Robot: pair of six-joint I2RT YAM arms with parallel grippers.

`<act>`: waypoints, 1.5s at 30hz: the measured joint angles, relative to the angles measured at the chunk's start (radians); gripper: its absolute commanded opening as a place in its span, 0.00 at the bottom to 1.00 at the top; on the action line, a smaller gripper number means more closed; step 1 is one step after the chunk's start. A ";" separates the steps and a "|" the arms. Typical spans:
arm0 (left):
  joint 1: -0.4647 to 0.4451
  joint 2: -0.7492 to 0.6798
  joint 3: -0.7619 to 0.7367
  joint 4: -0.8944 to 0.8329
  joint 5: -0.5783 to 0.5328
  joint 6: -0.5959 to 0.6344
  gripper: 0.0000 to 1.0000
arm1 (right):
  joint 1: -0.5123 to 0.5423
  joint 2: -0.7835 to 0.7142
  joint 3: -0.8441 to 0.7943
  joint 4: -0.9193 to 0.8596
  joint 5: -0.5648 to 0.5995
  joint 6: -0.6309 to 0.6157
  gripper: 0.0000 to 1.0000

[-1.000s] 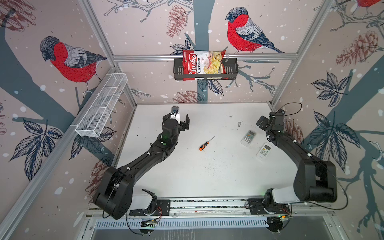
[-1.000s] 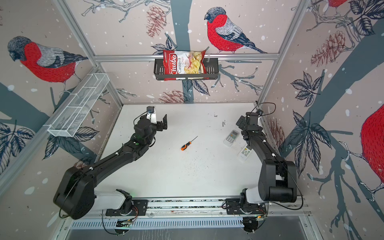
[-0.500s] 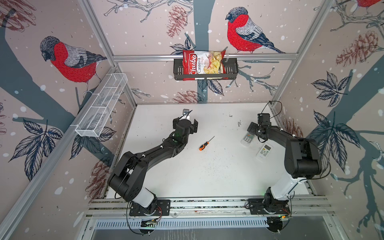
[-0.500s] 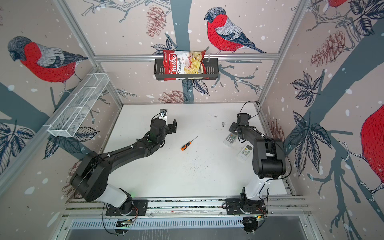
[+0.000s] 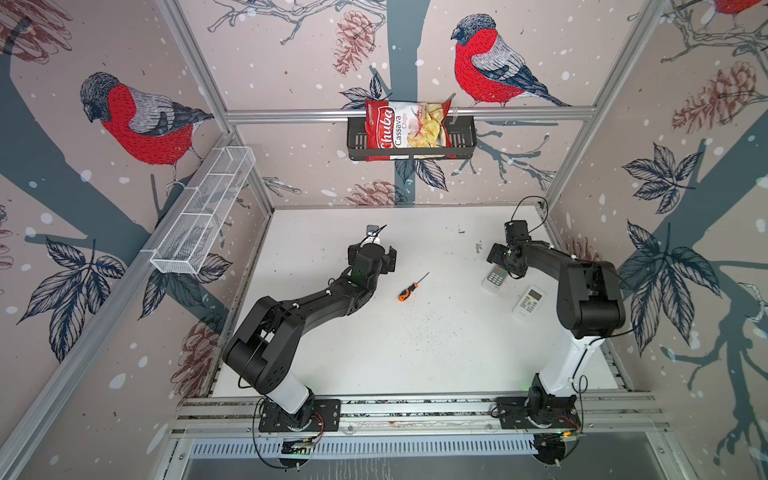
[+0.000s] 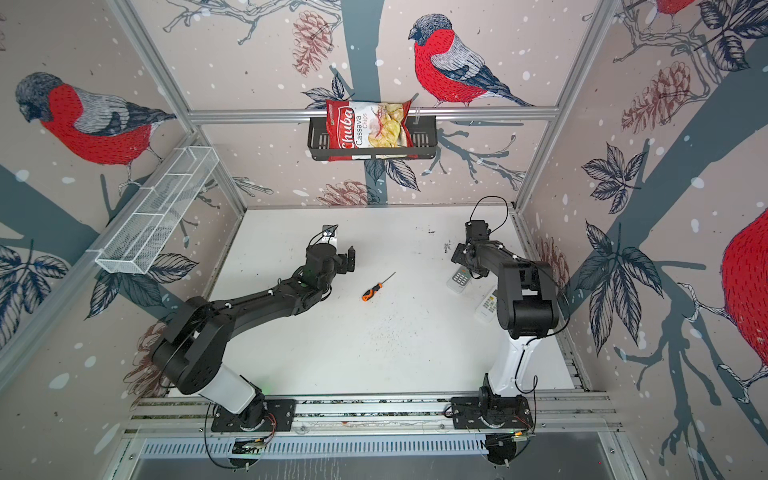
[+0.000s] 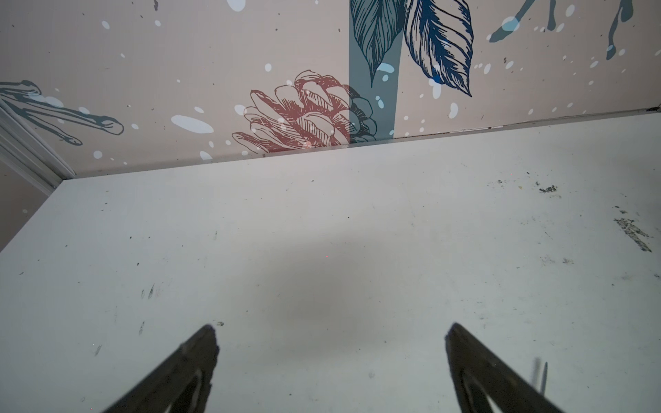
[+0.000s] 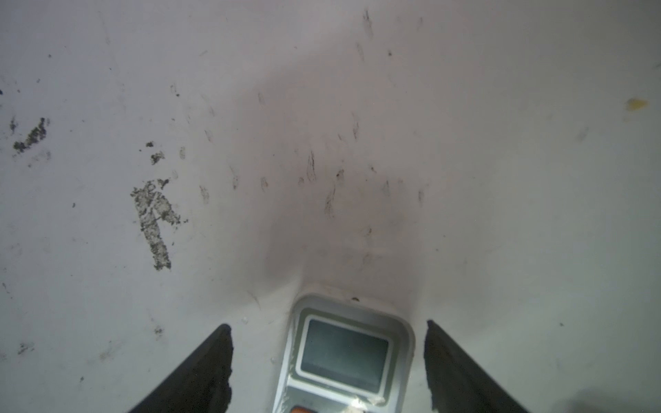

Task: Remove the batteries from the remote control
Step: 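Lower the right gripper onto the small white remote while raising the left arm, then close the right gripper on the small white remote's end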

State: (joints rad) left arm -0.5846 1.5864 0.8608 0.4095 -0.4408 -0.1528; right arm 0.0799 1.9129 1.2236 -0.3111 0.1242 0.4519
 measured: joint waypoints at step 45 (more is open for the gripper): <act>0.013 -0.032 -0.028 0.006 0.048 -0.052 0.98 | 0.028 0.023 -0.039 0.048 -0.003 -0.004 0.68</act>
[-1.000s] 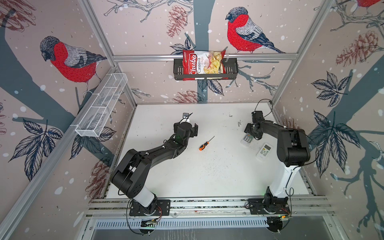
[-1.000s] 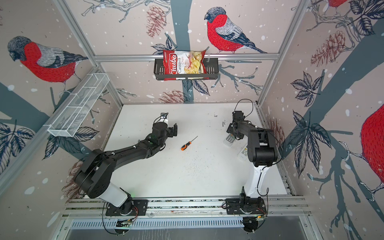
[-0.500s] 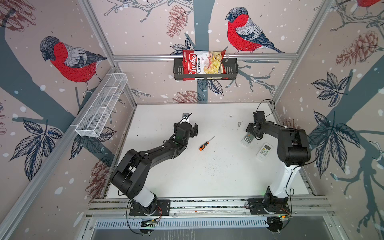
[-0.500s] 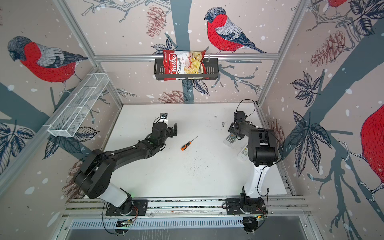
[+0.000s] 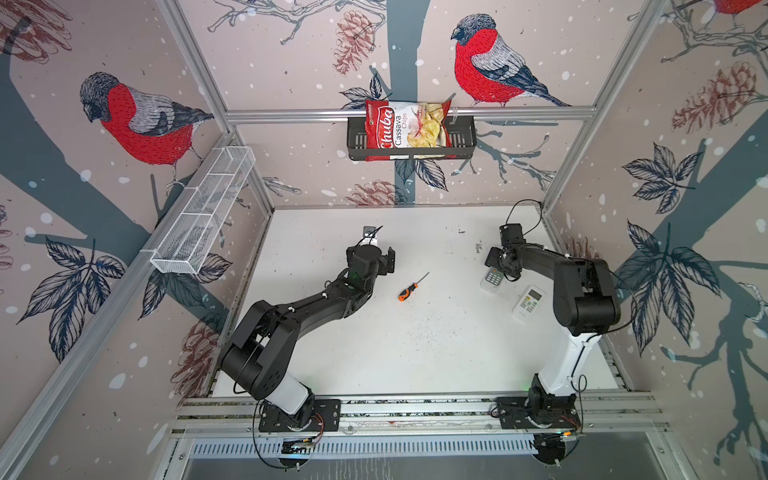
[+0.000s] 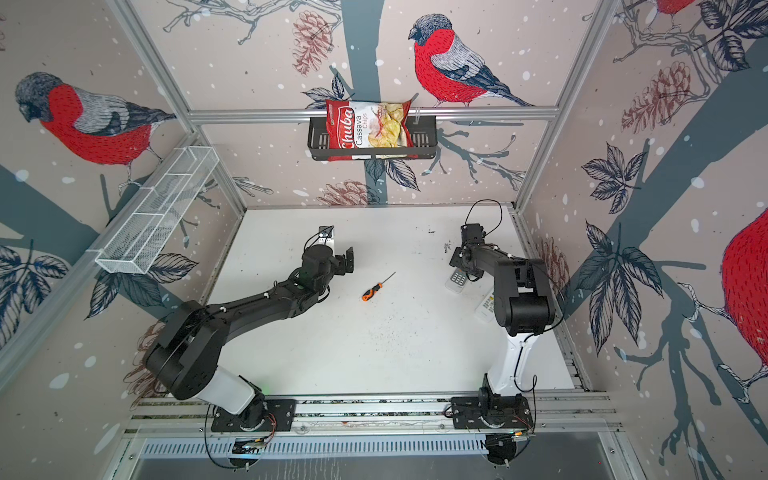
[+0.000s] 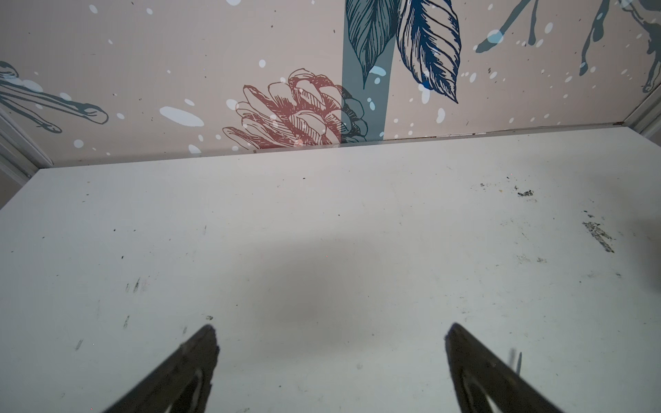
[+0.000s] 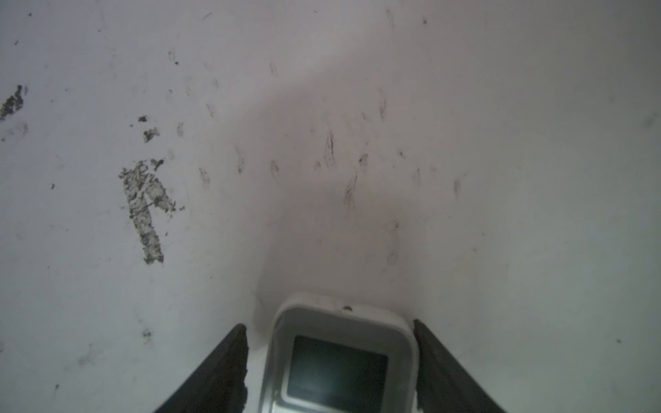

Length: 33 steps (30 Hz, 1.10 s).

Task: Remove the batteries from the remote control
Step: 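Close the right gripper on the small white remote's end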

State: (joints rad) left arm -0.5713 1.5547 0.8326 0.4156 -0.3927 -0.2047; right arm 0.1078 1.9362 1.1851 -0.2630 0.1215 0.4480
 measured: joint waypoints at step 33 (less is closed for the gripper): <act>0.019 0.003 -0.003 0.000 0.049 -0.008 0.98 | -0.011 0.054 0.055 -0.011 0.013 0.003 0.59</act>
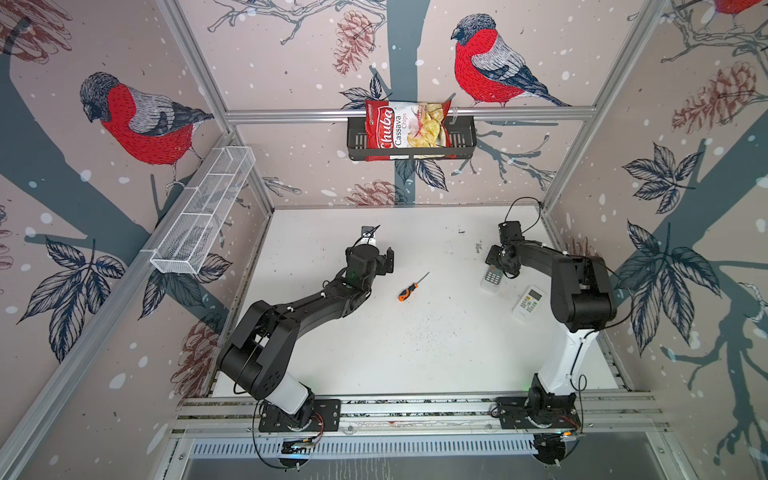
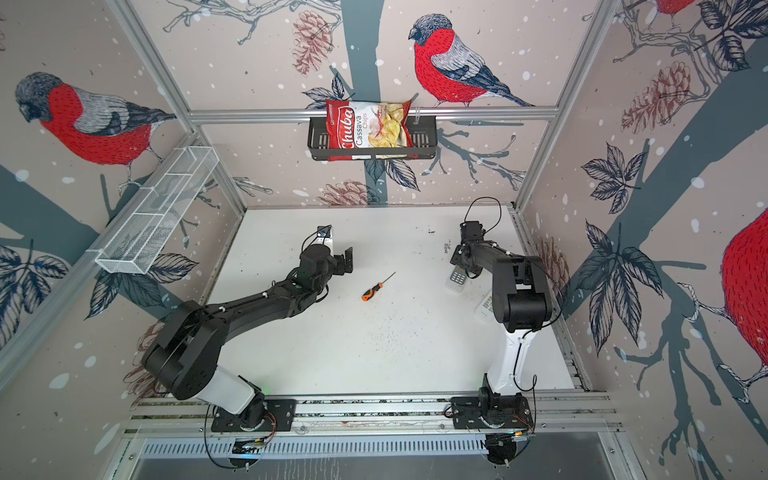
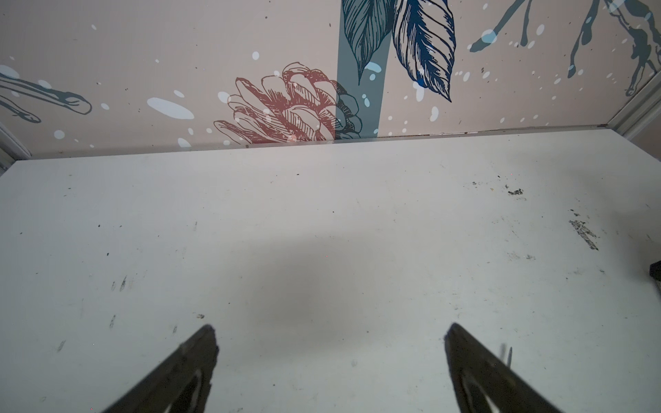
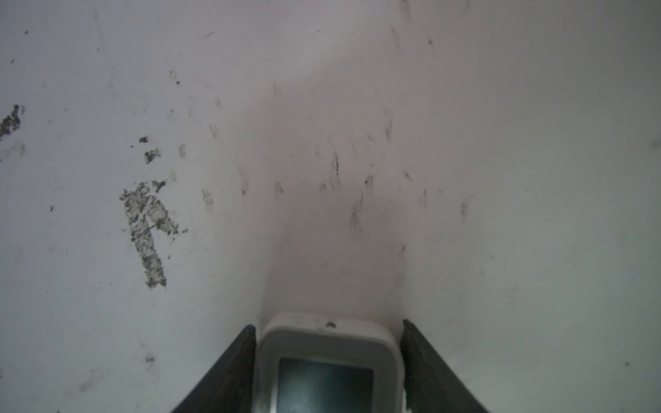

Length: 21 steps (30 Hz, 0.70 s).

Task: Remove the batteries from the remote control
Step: 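Close the right gripper on the small white remote's end, then lift the remote with the right gripper toward the left gripper while the left gripper approaches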

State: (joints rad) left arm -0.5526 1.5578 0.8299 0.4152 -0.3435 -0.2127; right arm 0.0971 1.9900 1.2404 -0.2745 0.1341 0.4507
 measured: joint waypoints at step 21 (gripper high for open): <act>0.005 -0.004 0.000 0.000 0.044 0.003 0.98 | 0.034 -0.042 0.011 -0.063 -0.076 -0.034 0.33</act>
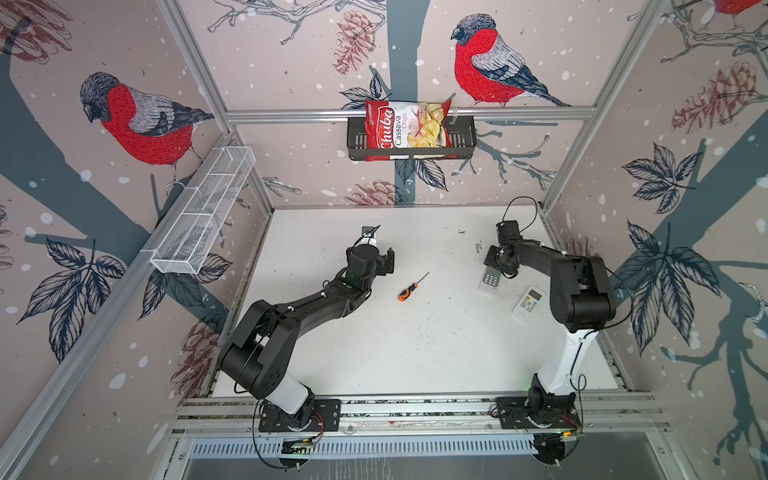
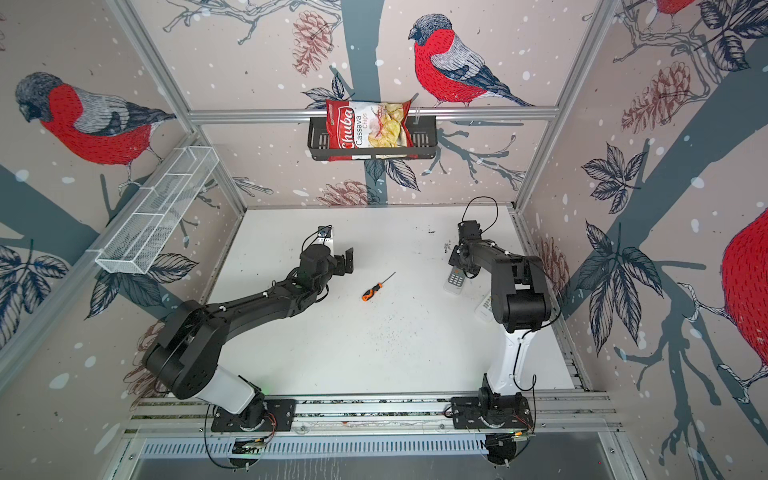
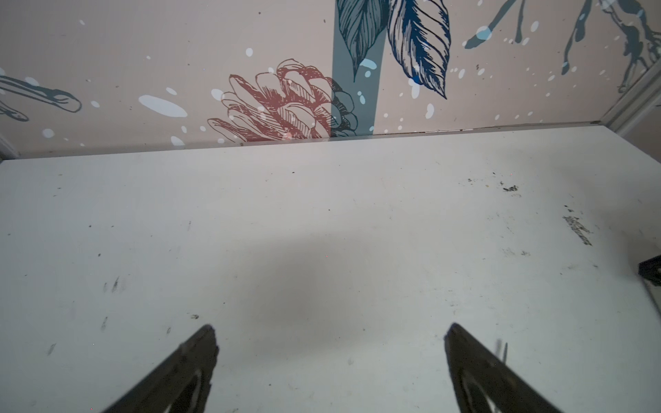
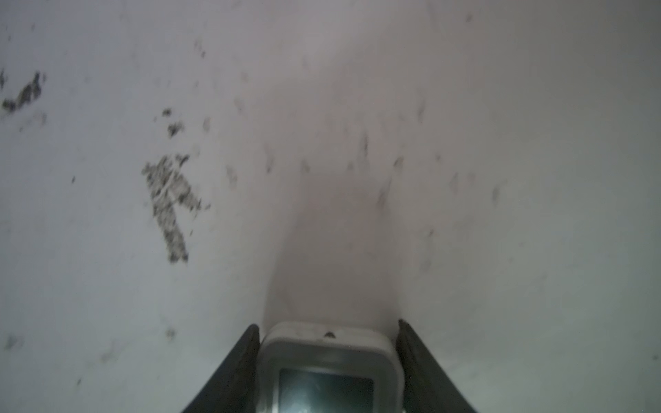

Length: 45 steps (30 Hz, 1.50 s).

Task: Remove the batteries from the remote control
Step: 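Lift the remote with the right gripper toward the left gripper while the left gripper approaches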

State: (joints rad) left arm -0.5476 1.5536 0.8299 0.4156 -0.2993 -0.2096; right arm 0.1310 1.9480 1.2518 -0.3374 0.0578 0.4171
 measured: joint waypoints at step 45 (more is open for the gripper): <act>0.179 0.133 0.020 0.801 1.175 -0.457 0.97 | 0.216 -0.246 0.080 0.572 -1.042 -0.025 0.24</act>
State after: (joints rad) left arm -0.3687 1.6863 0.8501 1.2167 0.8761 -0.6662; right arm 0.3470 1.7016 1.3315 0.2348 -0.9840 0.3920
